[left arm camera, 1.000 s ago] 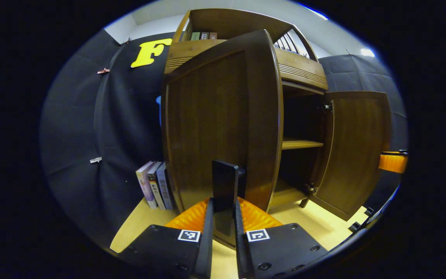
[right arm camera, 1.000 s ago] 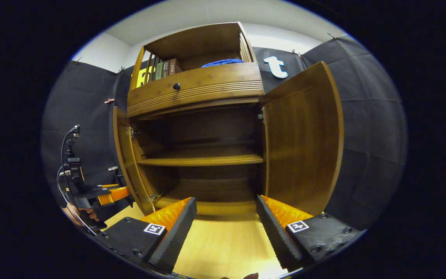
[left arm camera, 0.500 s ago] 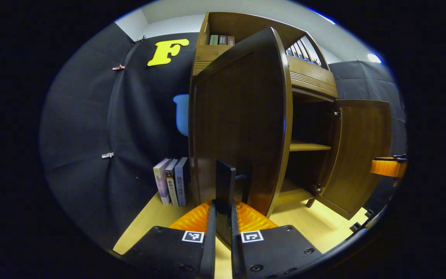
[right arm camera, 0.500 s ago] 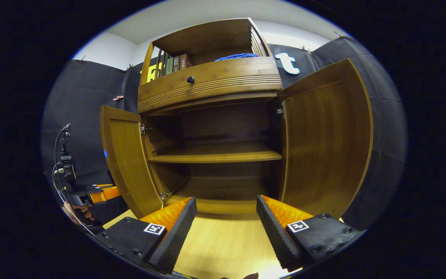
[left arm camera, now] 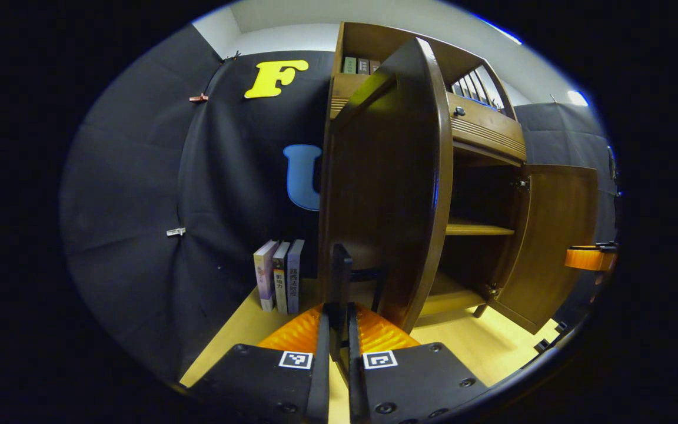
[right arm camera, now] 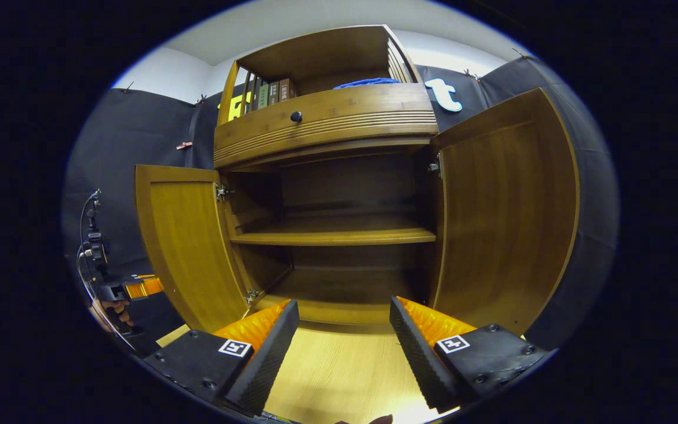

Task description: Open the right door of the double-door shoe cabinet with the right hand, and open the left door with the left hand.

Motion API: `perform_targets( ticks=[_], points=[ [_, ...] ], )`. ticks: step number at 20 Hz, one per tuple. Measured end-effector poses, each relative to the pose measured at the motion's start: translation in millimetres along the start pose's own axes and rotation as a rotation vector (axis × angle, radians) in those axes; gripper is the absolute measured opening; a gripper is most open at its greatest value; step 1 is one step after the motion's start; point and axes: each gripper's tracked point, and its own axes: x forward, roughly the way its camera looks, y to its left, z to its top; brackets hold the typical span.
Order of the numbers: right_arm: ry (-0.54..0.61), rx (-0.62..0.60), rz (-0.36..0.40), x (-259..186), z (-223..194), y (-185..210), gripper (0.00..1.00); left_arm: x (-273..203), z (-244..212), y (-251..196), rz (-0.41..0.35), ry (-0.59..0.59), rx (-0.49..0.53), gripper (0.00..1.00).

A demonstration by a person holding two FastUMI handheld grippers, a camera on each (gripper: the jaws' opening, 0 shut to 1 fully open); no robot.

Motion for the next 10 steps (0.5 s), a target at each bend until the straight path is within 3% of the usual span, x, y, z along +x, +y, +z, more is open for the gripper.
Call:
perform_targets(
  ticks=[3, 5, 7, 10],
  points=[
    [0.004, -0.002, 0.011, 2.6, -1.0, 3.1, 0.98, -3.2, 1.4, 22.8, 0.014, -0.020, -0.017, 0.13],
    [0.004, -0.001, 0.022, 4.0, -2.2, 5.0, 0.98, -6.5, 2.1, 23.8, -0.030, -0.030, -0.038, 0.12],
    [-0.001, 0.004, 0.043, 6.2, -2.9, 10.2, 0.98, -7.5, 2.2, 24.3, -0.068, -0.027, -0.016, 0.12],
    [0.003, 0.020, 0.073, 14.7, -6.7, 15.1, 0.98, -6.3, 0.9, 28.9, -0.064, -0.017, 0.029, 0.15]
  ],
)
